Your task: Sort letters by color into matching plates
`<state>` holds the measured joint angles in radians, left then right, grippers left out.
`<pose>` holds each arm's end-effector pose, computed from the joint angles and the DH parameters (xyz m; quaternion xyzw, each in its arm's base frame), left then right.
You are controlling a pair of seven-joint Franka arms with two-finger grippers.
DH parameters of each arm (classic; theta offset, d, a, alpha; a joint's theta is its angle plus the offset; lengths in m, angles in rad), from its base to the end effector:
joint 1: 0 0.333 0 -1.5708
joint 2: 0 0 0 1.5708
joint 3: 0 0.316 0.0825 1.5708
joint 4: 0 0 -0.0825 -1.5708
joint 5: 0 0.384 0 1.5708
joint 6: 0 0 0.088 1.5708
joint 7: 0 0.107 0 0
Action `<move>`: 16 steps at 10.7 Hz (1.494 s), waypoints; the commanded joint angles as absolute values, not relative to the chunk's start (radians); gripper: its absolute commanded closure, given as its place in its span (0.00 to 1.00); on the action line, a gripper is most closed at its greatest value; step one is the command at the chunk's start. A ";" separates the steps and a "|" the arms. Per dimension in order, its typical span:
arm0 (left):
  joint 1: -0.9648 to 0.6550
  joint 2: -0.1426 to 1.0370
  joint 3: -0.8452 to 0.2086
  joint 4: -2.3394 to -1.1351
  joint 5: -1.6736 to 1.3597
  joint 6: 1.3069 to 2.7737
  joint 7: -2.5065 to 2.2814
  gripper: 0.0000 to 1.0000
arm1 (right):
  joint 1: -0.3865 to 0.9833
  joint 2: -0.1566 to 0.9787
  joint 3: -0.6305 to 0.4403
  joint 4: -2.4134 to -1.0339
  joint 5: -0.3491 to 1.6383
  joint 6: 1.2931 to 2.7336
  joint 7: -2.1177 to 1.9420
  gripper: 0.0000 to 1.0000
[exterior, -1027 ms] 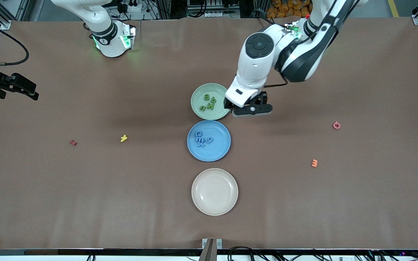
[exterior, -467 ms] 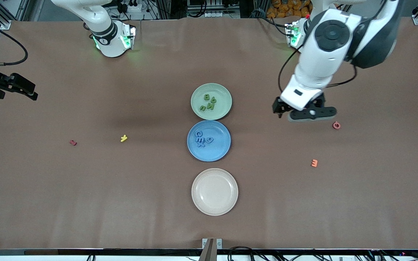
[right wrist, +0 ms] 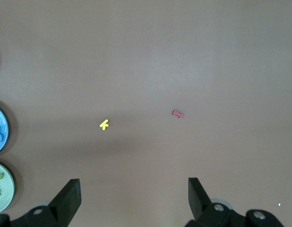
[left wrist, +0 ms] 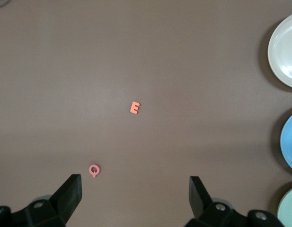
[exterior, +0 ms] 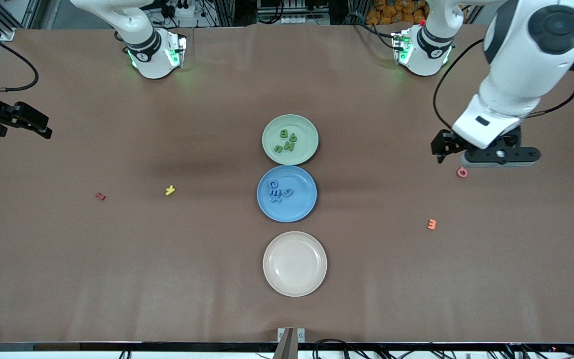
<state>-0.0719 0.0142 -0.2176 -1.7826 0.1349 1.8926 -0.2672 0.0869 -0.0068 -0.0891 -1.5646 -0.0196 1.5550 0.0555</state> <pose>0.5566 -0.1548 0.5449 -0.9964 0.0292 -0.0635 0.0477 0.5509 -0.0035 0.6298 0.9995 -0.0290 -0.0012 0.0095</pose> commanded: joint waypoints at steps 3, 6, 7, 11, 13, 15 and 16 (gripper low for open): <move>-0.054 0.008 -0.160 -1.620 0.025 1.694 -0.215 0.00 | 0.078 0.020 -0.089 -1.534 -0.031 1.539 0.046 0.00; -0.054 0.000 -0.132 -1.589 0.038 1.666 -0.215 0.00 | 0.081 0.020 -0.087 -1.534 -0.032 1.537 0.046 0.00; -0.052 -0.009 -0.123 -1.586 0.032 1.640 -0.215 0.00 | 0.081 0.020 -0.086 -1.534 -0.031 1.531 0.046 0.00; -0.055 -0.011 -0.078 -1.536 0.005 1.579 -0.215 0.00 | 0.084 0.020 -0.086 -1.534 -0.032 1.529 0.046 0.00; -0.057 -0.011 -0.075 -1.534 -0.005 1.574 -0.215 0.00 | 0.087 0.020 -0.086 -1.534 -0.032 1.529 0.045 0.00; -0.060 -0.008 -0.074 -1.534 -0.008 1.574 -0.215 0.00 | 0.087 0.020 -0.084 -1.534 -0.032 1.528 0.046 0.00; -0.061 -0.008 -0.074 -1.534 -0.008 1.574 -0.206 0.00 | 0.089 0.020 -0.084 -1.534 -0.032 1.528 0.046 0.00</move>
